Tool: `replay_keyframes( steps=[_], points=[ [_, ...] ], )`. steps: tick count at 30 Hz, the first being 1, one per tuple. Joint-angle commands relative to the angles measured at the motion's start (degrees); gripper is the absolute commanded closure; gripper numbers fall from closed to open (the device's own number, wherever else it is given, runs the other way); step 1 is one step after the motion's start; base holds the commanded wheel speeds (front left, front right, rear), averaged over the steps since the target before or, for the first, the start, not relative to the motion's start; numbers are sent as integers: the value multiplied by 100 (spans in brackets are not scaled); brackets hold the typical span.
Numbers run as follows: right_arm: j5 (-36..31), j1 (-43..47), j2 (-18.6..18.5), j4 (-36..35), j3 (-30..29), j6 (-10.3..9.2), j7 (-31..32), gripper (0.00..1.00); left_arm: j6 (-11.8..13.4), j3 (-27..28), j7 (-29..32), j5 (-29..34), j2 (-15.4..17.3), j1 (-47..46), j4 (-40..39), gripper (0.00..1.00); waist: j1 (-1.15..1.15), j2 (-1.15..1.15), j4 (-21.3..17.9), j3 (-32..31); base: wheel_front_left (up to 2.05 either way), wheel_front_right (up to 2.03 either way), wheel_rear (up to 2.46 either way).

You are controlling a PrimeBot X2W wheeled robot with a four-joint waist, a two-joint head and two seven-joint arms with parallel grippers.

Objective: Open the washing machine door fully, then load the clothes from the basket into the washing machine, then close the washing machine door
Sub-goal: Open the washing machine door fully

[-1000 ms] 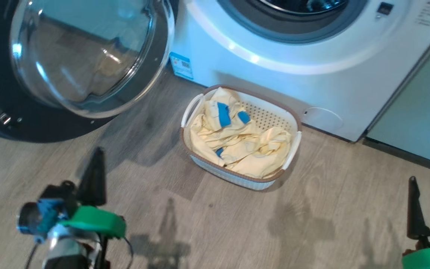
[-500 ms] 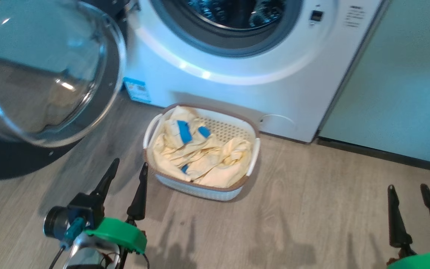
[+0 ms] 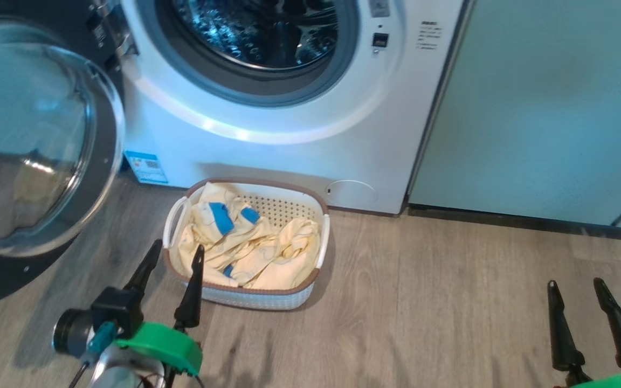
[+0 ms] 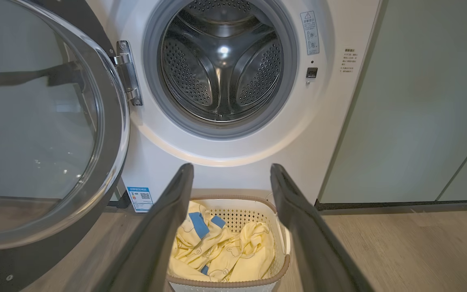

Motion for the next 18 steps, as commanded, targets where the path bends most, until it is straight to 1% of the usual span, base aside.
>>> replay_keyframes(
  steps=[1, 8, 18],
  points=[
    [-5, -28, -68, -211, 138, -16, -54, 0, 57, 215, 6, -36, 137, -55, -166, 0, 0, 0, -108, -62, 0, 0, 0],
    [-7, 38, -68, -224, 120, -16, -54, 0, 159, 276, 58, -60, 214, 26, -192, 0, 0, 0, -281, -124, 0, 0, 0],
    [15, 17, -68, -236, 84, -16, -54, 0, 236, 269, 85, -107, 247, 25, -218, 0, 0, 0, -339, -95, 0, 0, 0]
  ],
)
